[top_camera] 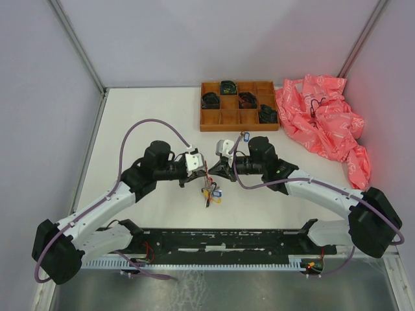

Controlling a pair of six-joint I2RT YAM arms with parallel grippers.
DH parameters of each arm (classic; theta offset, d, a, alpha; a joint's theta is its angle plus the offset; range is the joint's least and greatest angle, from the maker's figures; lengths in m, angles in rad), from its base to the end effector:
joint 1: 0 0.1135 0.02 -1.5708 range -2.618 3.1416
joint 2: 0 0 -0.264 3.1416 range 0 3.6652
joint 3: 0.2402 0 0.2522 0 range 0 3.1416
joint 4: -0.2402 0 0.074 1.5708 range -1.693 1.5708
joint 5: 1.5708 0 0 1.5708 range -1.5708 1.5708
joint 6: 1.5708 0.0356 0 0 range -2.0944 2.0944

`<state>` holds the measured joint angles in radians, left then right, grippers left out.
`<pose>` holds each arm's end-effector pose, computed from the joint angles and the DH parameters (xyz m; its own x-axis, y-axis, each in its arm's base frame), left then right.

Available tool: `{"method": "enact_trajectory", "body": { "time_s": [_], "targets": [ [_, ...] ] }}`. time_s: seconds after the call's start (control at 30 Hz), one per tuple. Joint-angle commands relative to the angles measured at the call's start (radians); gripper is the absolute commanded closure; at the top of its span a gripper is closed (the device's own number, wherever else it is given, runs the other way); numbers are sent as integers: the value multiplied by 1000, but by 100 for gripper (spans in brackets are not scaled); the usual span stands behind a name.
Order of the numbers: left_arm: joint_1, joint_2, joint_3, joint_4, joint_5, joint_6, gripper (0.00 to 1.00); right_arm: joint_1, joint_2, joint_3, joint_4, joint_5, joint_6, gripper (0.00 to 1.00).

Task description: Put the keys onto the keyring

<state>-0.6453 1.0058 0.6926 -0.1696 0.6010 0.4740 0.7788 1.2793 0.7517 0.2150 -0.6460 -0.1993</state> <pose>0.1650 -0.1494 0.2701 0.0791 0.4117 -0.9079 0.9667 0.1908 0.1707 0.1867 0.2144 0.2634 -0.0228 -0.2446 -0.9694 -0.9928 0.1199 -0.0069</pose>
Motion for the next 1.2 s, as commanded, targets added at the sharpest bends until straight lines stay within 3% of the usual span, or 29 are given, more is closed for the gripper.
{"method": "enact_trajectory", "body": {
  "time_s": [0.0,0.07,0.17,0.43,0.57,0.87,1.17],
  "targets": [
    [-4,7,28,103,18,-24,97,23,-3,36,81,-54,19,97],
    [-3,4,30,87,3,-14,97,22,-24,32,65,-11,24,89],
    [-4,0,31,72,-58,-12,97,22,-64,47,-23,71,29,68],
    [-4,-3,33,49,-166,-26,97,-12,-77,178,-409,352,228,47],
    [-4,2,46,32,-249,-55,97,-89,-25,222,-587,470,346,46],
    [-4,11,81,14,-385,-148,97,-280,68,198,-701,685,522,45],
    [-4,8,102,-26,-414,-144,97,-486,202,160,-650,627,628,46]
  ]
}}
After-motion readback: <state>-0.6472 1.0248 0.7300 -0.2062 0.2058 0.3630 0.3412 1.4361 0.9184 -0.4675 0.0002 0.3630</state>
